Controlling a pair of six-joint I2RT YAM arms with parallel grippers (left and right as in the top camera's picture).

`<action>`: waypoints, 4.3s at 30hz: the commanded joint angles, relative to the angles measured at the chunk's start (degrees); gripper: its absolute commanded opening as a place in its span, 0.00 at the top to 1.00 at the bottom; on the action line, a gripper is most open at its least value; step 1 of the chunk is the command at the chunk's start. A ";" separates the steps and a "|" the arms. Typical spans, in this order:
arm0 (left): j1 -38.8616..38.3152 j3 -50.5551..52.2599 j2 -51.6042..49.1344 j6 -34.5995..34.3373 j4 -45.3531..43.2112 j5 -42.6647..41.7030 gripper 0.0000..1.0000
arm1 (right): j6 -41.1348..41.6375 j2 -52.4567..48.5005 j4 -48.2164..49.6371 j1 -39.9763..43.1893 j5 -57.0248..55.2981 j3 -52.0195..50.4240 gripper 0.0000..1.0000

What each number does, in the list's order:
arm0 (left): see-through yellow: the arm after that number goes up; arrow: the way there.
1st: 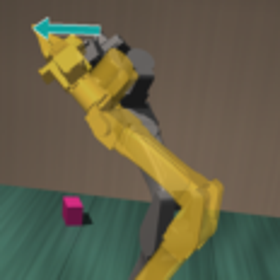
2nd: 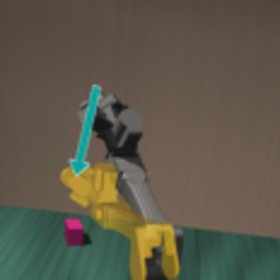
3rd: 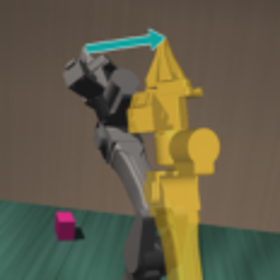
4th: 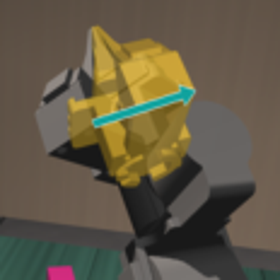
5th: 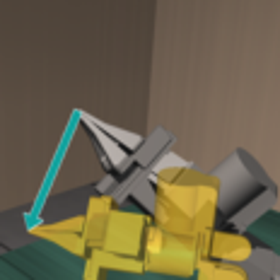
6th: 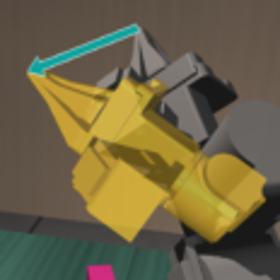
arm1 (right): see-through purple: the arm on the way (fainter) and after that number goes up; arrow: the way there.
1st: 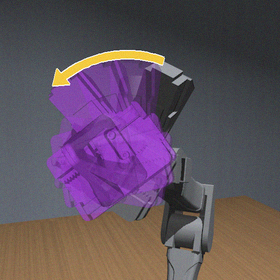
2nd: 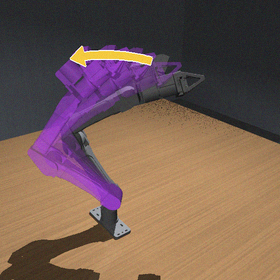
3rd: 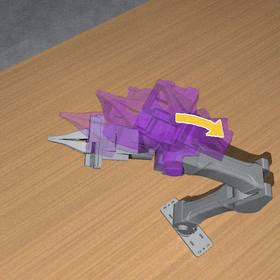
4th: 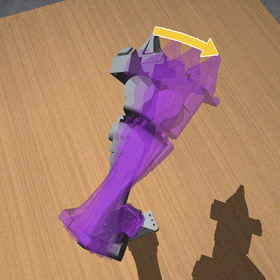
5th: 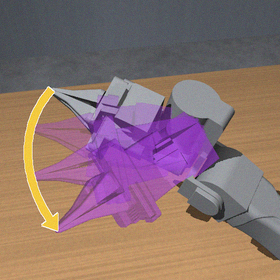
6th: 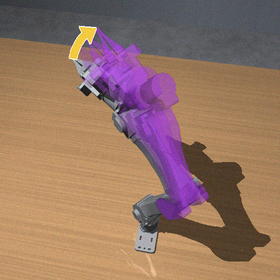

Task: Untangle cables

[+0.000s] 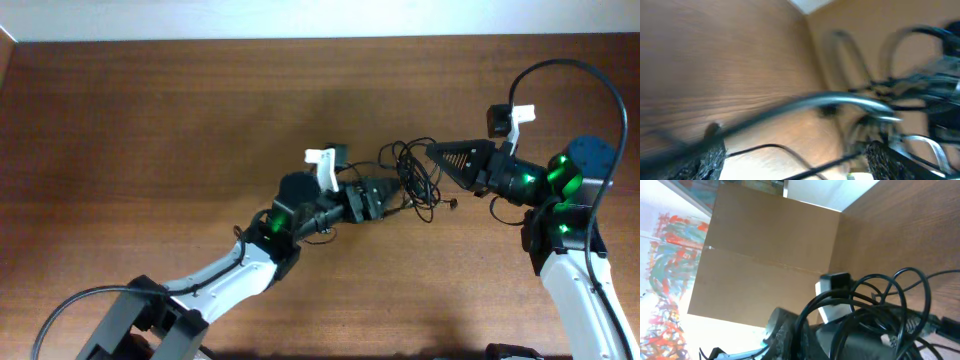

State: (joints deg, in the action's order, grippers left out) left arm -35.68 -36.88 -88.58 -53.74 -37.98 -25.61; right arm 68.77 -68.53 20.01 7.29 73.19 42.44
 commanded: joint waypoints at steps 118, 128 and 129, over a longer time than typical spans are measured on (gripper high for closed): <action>-4.02 -0.79 -0.50 0.70 -5.99 6.86 0.11 | -0.11 0.22 0.37 -0.17 3.58 0.96 0.96; -4.31 -1.09 -4.98 0.66 -6.58 11.02 0.20 | 2.49 0.28 0.39 -0.22 4.87 0.96 0.96; -4.28 -1.90 -5.57 0.66 -6.58 11.17 0.20 | 2.49 0.28 0.39 -0.35 4.96 0.96 0.96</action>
State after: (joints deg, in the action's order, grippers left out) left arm -39.79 -37.47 -91.22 -53.19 -45.15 -16.58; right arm 70.46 -68.60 19.79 7.29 76.18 42.41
